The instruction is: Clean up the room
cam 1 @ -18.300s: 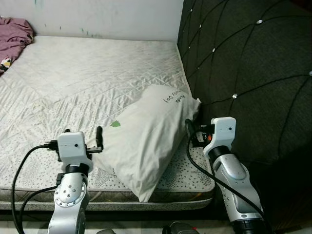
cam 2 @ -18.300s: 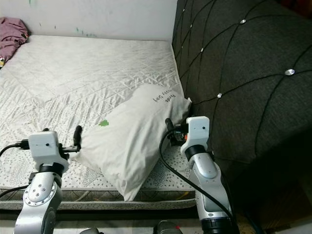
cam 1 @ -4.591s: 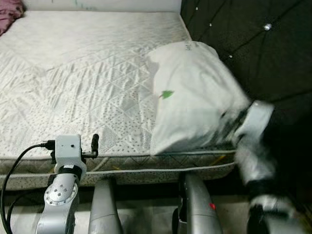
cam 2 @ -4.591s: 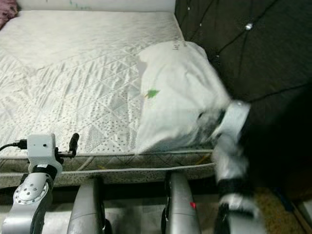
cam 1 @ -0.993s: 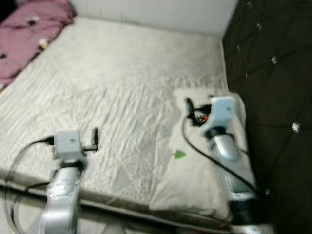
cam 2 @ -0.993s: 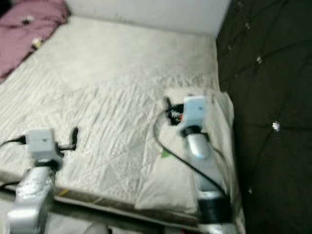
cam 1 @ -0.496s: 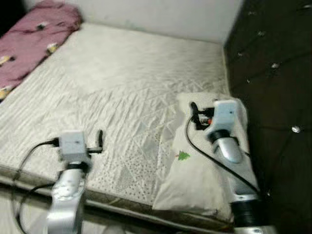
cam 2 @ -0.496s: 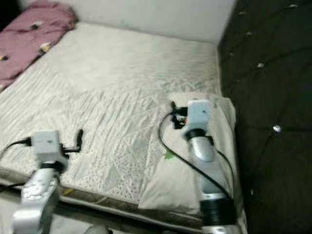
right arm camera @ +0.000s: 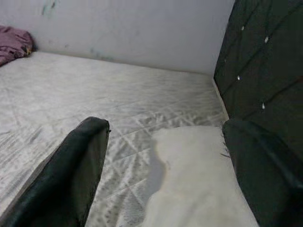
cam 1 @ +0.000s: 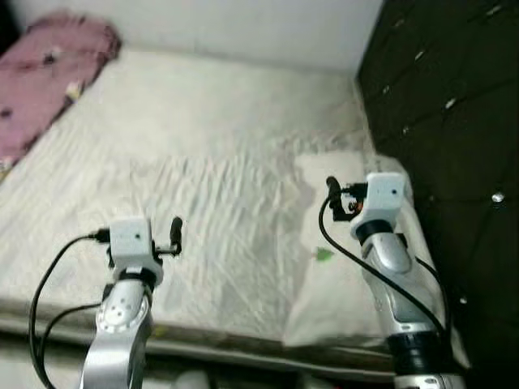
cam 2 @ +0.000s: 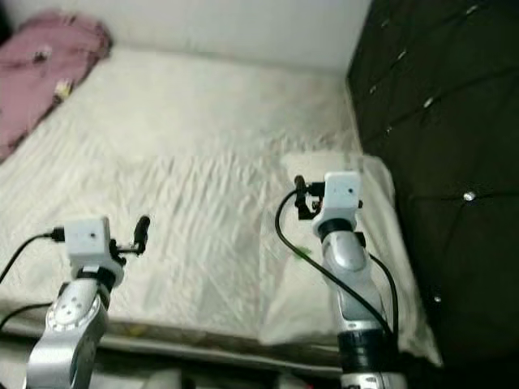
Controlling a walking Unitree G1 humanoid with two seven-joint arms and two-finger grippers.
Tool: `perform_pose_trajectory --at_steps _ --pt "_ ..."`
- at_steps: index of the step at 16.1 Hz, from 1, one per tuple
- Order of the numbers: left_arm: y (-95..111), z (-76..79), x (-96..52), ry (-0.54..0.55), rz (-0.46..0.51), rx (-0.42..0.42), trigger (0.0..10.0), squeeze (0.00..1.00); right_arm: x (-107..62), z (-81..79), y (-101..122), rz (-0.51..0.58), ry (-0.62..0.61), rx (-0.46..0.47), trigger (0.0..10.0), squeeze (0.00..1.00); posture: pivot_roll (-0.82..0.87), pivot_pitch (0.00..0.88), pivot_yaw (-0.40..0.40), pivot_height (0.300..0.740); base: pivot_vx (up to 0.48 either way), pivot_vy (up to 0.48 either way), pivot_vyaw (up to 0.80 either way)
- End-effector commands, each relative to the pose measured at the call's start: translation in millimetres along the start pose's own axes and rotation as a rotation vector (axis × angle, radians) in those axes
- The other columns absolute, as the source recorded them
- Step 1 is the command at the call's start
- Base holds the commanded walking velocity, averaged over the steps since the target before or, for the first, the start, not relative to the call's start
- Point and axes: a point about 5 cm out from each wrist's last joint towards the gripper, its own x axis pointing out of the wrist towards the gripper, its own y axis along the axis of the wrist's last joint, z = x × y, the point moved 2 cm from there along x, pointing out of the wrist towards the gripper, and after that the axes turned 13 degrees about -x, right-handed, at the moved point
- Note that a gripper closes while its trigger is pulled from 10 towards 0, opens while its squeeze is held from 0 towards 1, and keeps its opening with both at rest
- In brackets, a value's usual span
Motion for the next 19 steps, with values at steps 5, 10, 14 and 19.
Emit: perform_pose_trajectory --at_steps 5,10,14,19 --pt "4 -6.5 0.3 0.017 0.018 0.019 10.0 0.00 3.8 -7.6 7 0.023 0.014 -0.002 10.0 0.00 0.03 0.007 -0.039 0.740 0.000 0.480 0.00" --pt "5 -4.1 0.4 0.001 0.026 0.006 10.0 0.00 5.1 -9.1 7 0.024 0.020 -0.003 10.0 0.00 0.02 0.005 -0.041 0.740 0.000 0.480 0.00" --pt "9 0.6 0.4 -0.027 0.044 -0.030 10.0 0.00 6.4 -8.5 8 0.023 0.019 -0.002 10.0 0.00 0.02 0.013 -0.042 0.740 0.000 0.480 -0.13" --pt "10 2.6 0.8 -0.053 0.046 -0.041 10.0 0.00 6.1 -9.6 7 0.021 0.018 -0.004 10.0 0.00 0.02 0.014 -0.036 0.740 0.000 0.480 0.00"
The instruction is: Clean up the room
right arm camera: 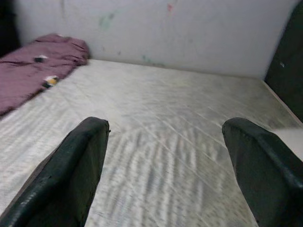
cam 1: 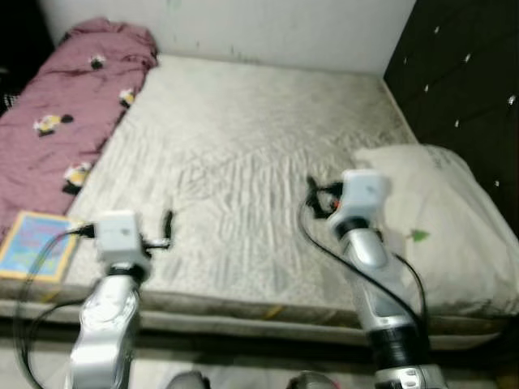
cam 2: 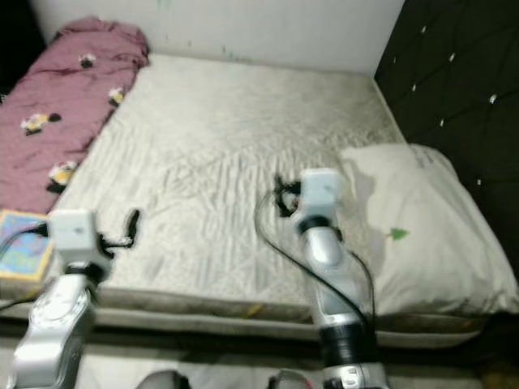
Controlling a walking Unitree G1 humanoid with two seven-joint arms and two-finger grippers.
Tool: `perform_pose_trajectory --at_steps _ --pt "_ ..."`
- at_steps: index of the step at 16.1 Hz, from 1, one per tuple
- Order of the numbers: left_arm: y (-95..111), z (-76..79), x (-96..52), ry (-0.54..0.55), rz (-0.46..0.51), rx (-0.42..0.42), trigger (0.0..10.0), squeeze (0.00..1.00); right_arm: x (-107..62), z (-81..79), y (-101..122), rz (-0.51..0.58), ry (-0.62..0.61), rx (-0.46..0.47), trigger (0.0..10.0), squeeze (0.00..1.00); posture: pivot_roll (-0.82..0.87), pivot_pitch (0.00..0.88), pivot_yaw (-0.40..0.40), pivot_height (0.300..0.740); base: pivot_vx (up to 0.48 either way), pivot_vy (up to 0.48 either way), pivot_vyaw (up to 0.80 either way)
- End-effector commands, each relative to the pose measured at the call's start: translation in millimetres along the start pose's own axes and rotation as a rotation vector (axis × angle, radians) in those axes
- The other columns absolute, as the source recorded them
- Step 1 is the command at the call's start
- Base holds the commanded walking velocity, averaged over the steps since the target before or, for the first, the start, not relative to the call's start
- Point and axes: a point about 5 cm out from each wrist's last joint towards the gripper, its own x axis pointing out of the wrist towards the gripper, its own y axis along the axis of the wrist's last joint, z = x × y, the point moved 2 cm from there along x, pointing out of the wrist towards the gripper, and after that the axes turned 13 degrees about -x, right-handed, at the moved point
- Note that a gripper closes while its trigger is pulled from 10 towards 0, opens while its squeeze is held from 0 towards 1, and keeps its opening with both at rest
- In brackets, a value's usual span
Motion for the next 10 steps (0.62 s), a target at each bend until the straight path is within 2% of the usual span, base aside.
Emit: perform_pose_trajectory --at_steps 1,10 --pt "1.3 8.1 0.4 -0.020 0.010 -0.007 10.0 0.00 -1.9 15.5 -2.4 -0.007 -0.048 -0.017 10.0 0.00 0.02 0.014 -0.036 0.740 0.000 0.480 0.00" --pt "2.2 7.6 1.0 -0.011 0.014 -0.019 10.0 0.00 -1.9 15.2 -6.1 -0.025 -0.042 -0.013 10.0 0.00 0.01 0.016 -0.036 0.740 0.000 0.480 -0.05"
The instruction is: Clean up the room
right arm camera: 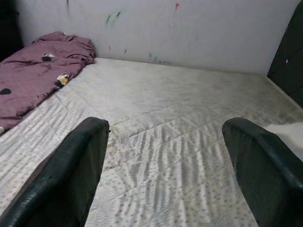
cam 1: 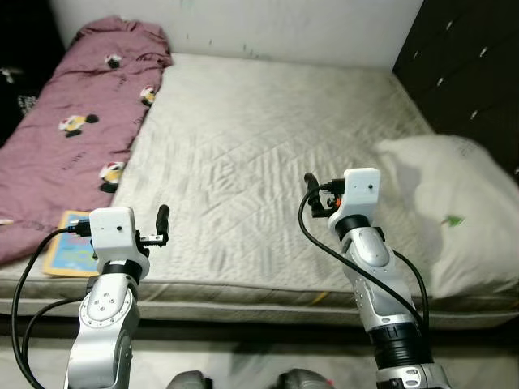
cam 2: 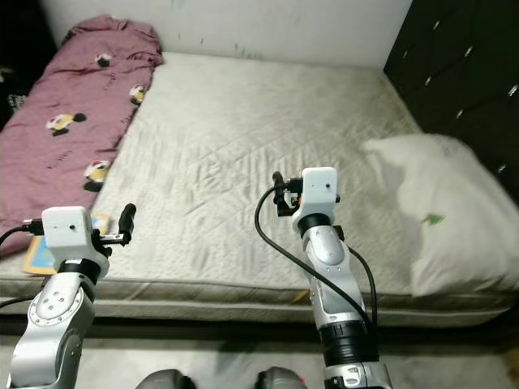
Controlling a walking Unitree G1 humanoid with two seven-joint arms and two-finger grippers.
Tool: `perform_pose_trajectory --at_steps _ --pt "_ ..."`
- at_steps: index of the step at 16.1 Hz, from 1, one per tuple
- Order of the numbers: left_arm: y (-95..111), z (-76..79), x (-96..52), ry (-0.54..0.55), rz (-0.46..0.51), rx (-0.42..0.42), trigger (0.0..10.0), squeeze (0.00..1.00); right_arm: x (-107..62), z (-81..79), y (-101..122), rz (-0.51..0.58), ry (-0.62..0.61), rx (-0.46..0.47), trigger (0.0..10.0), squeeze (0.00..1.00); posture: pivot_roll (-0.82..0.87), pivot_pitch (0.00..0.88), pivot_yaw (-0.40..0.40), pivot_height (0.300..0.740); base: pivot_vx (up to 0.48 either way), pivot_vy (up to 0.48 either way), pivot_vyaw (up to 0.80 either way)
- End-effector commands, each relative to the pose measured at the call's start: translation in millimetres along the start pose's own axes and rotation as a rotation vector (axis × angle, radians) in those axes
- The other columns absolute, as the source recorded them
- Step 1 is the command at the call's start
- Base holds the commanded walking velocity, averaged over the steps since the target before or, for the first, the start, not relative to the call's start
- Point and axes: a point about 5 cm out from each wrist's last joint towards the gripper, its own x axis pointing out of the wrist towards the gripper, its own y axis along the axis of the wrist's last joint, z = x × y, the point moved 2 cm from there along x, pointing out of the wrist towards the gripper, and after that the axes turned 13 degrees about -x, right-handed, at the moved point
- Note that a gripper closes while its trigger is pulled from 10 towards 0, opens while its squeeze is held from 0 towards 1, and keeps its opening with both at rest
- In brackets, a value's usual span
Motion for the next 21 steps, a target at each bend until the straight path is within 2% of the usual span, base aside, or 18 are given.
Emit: perform_pose_trajectory --at_steps 1,11,13,21 --pt "-1.8 6.4 0.2 -0.019 -0.007 -0.013 10.0 0.00 -2.2 10.4 -4.6 -0.018 -0.030 -0.010 10.0 0.00 0.01 0.016 -0.036 0.740 0.000 0.480 0.00" --pt "-0.3 7.1 -0.6 -0.027 0.002 -0.012 10.0 0.00 -3.5 9.8 -7.1 -0.030 -0.026 -0.008 10.0 0.00 0.01 0.023 -0.035 0.740 0.000 0.480 0.00" --pt "3.8 7.4 -0.7 -0.035 0.033 0.023 10.0 0.00 -3.8 9.3 -7.6 -0.032 -0.024 -0.010 10.0 0.00 0.01 0.023 -0.035 0.740 0.000 0.000 0.00" --pt "5.9 8.6 -3.3 -0.066 0.044 0.001 10.0 0.00 -4.5 8.7 -8.6 -0.036 -0.019 -0.010 10.0 0.00 0.01 0.025 -0.034 0.740 0.064 0.000 0.00"
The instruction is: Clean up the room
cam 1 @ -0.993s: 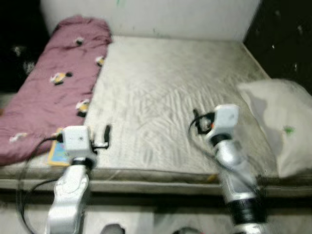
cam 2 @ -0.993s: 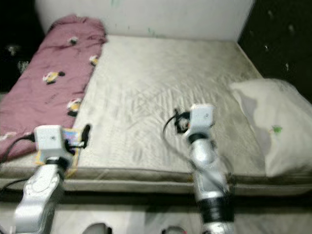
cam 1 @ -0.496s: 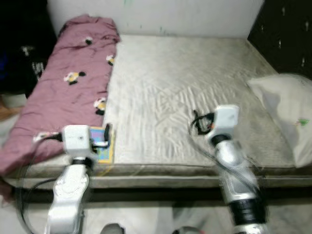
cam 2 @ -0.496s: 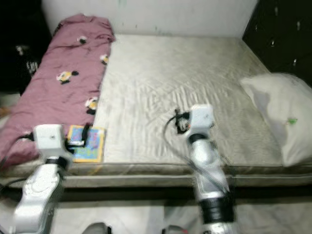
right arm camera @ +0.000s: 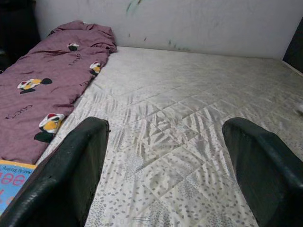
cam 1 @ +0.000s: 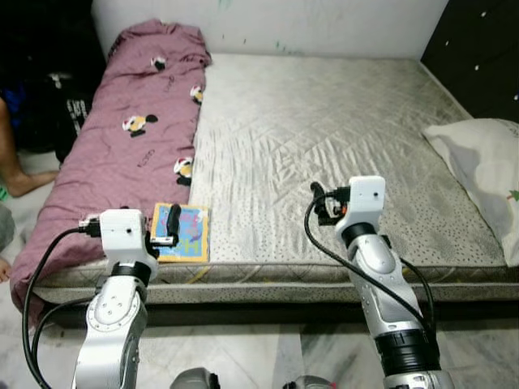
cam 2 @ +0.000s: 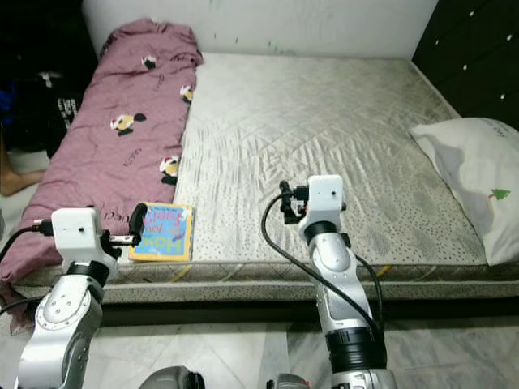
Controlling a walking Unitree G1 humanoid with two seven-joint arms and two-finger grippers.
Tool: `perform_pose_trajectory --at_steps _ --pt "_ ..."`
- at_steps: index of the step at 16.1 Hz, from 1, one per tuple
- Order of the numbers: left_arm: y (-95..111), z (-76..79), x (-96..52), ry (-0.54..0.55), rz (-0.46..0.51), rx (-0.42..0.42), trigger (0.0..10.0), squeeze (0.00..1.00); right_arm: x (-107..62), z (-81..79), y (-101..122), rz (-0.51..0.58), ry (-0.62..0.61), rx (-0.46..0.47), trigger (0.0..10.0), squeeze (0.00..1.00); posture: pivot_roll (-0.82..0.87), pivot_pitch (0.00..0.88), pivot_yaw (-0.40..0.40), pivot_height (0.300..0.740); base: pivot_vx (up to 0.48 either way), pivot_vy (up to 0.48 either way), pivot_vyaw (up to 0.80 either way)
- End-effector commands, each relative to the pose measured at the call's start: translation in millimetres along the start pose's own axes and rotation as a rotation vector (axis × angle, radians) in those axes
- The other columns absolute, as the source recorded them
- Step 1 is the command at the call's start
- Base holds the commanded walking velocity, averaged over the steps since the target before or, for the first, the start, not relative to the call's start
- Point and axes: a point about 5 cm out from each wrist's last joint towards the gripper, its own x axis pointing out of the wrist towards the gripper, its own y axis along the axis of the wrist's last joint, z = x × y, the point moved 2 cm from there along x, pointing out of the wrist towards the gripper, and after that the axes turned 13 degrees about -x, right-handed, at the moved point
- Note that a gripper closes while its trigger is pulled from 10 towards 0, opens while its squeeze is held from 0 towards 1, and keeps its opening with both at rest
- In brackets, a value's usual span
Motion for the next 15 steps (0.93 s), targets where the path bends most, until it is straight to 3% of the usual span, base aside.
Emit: perform_pose_trajectory --at_steps 1,12,15 --pt "4.5 1.2 -0.7 -0.008 0.019 -0.001 10.0 0.00 1.4 4.0 4.3 0.011 -0.010 -0.004 10.0 0.00 0.01 0.025 -0.034 0.740 0.274 0.000 0.00" --pt "2.9 3.1 -0.4 -0.029 0.009 -0.010 10.0 0.00 1.7 3.9 4.6 0.012 -0.015 -0.005 10.0 0.00 0.01 0.021 -0.033 0.740 0.315 0.000 0.00" --pt "0.7 4.8 -0.3 -0.021 0.002 -0.014 10.0 0.00 1.2 5.0 3.3 0.009 -0.020 -0.005 10.0 0.00 0.01 0.023 -0.033 0.740 0.000 0.000 0.00"
